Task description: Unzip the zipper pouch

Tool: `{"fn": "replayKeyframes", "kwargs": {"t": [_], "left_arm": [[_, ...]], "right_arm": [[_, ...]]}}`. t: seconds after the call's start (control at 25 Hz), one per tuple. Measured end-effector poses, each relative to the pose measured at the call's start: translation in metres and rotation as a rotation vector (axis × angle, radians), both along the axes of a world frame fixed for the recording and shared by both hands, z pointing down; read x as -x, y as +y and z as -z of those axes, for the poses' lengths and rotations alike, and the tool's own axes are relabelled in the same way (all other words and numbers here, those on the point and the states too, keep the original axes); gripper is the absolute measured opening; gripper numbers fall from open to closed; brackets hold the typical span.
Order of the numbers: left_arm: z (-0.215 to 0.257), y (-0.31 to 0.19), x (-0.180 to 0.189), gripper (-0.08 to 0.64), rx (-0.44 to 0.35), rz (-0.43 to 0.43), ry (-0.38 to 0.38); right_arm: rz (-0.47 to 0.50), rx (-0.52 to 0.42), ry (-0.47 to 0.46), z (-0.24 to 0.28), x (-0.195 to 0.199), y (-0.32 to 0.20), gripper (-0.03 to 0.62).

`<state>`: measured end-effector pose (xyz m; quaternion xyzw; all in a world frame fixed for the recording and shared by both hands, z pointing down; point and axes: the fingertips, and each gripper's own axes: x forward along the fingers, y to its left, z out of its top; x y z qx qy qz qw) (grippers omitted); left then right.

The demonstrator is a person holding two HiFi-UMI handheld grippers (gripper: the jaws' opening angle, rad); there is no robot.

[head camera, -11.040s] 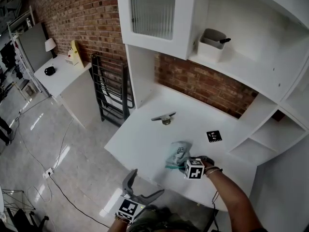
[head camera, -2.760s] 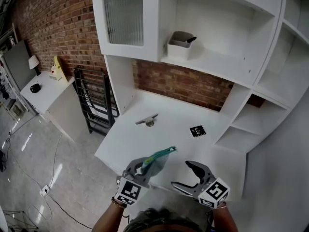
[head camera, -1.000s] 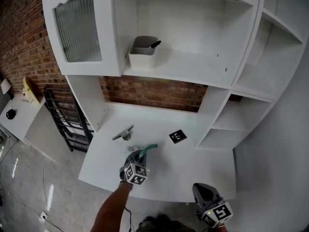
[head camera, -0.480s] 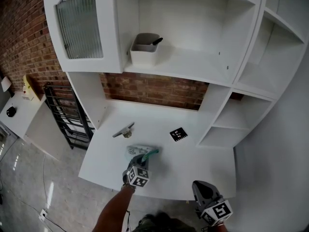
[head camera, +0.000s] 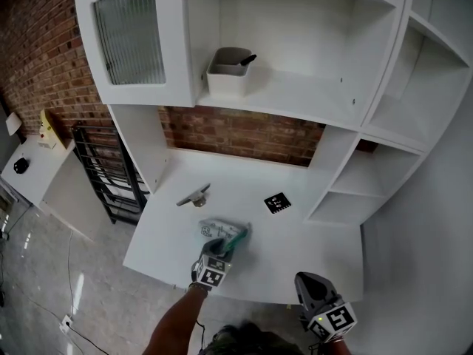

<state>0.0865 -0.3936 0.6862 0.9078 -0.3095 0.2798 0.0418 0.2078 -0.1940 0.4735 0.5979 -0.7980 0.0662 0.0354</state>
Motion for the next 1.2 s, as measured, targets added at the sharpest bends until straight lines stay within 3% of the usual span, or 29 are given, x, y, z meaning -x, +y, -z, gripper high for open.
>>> {"fn": "replayKeyframes", "kwargs": {"t": [0.12,0.2,0.32,0.44,0.88,1.0,1.2], "left_arm": [[0.001,0.009,0.000,0.184,0.019,-0.015,0.036],[0.007,0.017,-0.004,0.295,0.040,-0.043,0.083],[0.013,0.029,-0.008,0.337,0.040,-0.081,0.093],[0.011,0.038,-0.007,0.337,0.039,-0.085,0.093],[0.041,0.039,0.020,0.321,-0.020,0.020,0.171],[0.069,0.037,0.037,0.274,-0.072,0.088,0.233],[0.129,0.042,0.073,0.144,-0.149,0.204,0.412]], "right_arm": [[0.010,-0.003,-0.005,0.002,0.004,-0.002,0.000],[0.021,-0.009,-0.002,0.003,0.006,-0.004,0.000],[0.036,-0.014,-0.001,0.004,0.009,-0.006,0.000],[0.045,-0.018,-0.006,0.004,0.012,-0.007,0.000],[0.052,-0.020,-0.042,0.003,0.019,-0.012,0.000],[0.061,-0.026,-0.039,0.006,0.024,-0.015,0.000],[0.060,-0.046,-0.034,0.012,0.028,-0.019,0.000]]}}
